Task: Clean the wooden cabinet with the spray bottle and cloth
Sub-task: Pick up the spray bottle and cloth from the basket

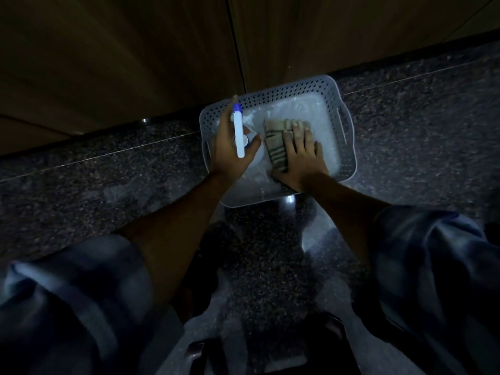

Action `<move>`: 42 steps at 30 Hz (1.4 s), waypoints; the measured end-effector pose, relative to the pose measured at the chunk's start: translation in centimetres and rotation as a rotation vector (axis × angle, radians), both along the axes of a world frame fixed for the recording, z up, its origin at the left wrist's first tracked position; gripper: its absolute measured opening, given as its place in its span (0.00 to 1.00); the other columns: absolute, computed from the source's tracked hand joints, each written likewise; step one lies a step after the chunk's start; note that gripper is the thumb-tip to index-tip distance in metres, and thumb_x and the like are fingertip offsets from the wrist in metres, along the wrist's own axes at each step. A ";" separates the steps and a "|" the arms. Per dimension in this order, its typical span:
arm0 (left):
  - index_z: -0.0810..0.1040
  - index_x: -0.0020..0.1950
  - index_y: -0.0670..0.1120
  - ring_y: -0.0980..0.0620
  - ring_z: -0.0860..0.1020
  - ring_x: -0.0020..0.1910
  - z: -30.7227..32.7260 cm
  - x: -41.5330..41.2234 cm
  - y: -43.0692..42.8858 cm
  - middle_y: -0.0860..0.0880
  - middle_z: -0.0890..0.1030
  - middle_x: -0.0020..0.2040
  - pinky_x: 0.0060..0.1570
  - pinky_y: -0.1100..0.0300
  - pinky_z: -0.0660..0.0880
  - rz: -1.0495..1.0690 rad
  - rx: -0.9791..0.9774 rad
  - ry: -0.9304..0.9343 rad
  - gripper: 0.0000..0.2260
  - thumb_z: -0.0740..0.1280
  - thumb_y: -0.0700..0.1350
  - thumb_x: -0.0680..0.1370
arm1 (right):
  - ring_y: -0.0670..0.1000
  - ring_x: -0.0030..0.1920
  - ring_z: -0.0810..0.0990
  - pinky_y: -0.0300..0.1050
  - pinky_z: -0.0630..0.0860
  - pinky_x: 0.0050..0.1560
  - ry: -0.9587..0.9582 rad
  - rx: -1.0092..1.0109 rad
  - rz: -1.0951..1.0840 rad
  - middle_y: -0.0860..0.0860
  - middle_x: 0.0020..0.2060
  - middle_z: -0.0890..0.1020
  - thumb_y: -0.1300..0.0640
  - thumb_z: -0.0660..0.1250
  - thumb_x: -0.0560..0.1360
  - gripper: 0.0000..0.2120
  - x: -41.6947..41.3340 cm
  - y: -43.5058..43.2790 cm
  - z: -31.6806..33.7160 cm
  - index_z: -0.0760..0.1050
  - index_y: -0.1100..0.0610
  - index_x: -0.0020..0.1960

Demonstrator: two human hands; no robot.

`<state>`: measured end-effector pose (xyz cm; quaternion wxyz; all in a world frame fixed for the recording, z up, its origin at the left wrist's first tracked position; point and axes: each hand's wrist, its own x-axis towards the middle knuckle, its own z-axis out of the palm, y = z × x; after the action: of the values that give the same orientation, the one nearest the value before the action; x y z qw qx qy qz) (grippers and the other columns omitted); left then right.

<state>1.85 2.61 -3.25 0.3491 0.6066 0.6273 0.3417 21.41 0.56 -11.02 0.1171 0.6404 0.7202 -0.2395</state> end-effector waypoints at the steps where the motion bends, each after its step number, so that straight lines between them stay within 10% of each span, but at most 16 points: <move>1: 0.68 0.77 0.34 0.50 0.82 0.47 0.1 0.1 0.1 0.40 0.84 0.48 0.51 0.71 0.76 0.006 0.011 0.014 0.33 0.78 0.38 0.75 | 0.66 0.81 0.41 0.68 0.47 0.77 -0.011 0.004 0.002 0.62 0.81 0.41 0.22 0.55 0.69 0.57 -0.2 -0.1 -0.3 0.39 0.55 0.83; 9: 0.75 0.65 0.30 0.62 0.76 0.44 -0.4 1.3 0.2 0.45 0.80 0.46 0.48 0.71 0.76 0.114 0.017 -0.002 0.18 0.71 0.30 0.76 | 0.65 0.80 0.37 0.68 0.46 0.78 -0.010 0.016 -0.008 0.60 0.81 0.37 0.44 0.52 0.82 0.39 -0.6 -0.2 -0.6 0.35 0.56 0.82; 13: 0.75 0.63 0.32 0.42 0.83 0.47 0.3 2.0 0.3 0.35 0.84 0.47 0.55 0.62 0.79 0.126 -0.037 -0.061 0.14 0.68 0.35 0.78 | 0.64 0.81 0.40 0.64 0.47 0.79 0.121 0.001 -0.038 0.60 0.82 0.41 0.60 0.55 0.82 0.34 -0.1 0.7 0.8 0.42 0.60 0.83; 19: 0.74 0.68 0.39 0.39 0.82 0.46 5.1 3.2 1.1 0.38 0.81 0.44 0.57 0.51 0.80 0.153 -0.070 -0.171 0.20 0.71 0.31 0.78 | 0.61 0.62 0.81 0.55 0.80 0.62 1.163 -0.142 -1.048 0.61 0.61 0.83 0.59 0.57 0.83 0.17 1.9 2.0 10.3 0.77 0.60 0.68; 25: 0.73 0.69 0.57 0.43 0.83 0.43 14.9 4.4 1.1 0.43 0.82 0.42 0.53 0.48 0.82 0.097 0.071 -0.217 0.25 0.70 0.39 0.75 | 0.65 0.66 0.77 0.63 0.71 0.70 2.073 -0.290 -1.354 0.65 0.67 0.77 0.58 0.55 0.77 0.25 4.5 1.7 22.9 0.72 0.66 0.70; 31: 0.75 0.64 0.56 0.43 0.83 0.39 28.0 6.6 0.2 0.45 0.81 0.38 0.51 0.42 0.81 0.036 0.234 -0.247 0.22 0.66 0.36 0.74 | 0.60 0.50 0.86 0.53 0.84 0.49 2.048 -0.112 -1.288 0.63 0.55 0.84 0.66 0.61 0.77 0.18 6.4 0.3 35.9 0.75 0.69 0.66; 38: 0.79 0.59 0.42 0.55 0.79 0.46 43.1 9.9 -0.8 0.40 0.77 0.53 0.50 0.45 0.81 0.012 0.443 -0.204 0.20 0.66 0.31 0.69 | 0.63 0.53 0.82 0.56 0.78 0.59 2.243 0.077 -1.173 0.62 0.57 0.82 0.63 0.57 0.65 0.25 10.1 -2.7 51.0 0.85 0.63 0.56; 42: 0.79 0.59 0.42 0.35 0.80 0.40 49.2 13.6 -1.5 0.39 0.78 0.49 0.45 0.35 0.80 -0.036 0.451 -0.262 0.19 0.65 0.31 0.69 | 0.63 0.60 0.77 0.55 0.71 0.64 2.277 0.240 -1.154 0.62 0.62 0.79 0.62 0.55 0.69 0.29 13.3 -5.3 57.1 0.77 0.64 0.69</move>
<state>15.47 1.13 45.97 0.2895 0.6306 0.4737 0.5423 34.66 -4.75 46.13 -0.7406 0.2996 0.0499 -0.5994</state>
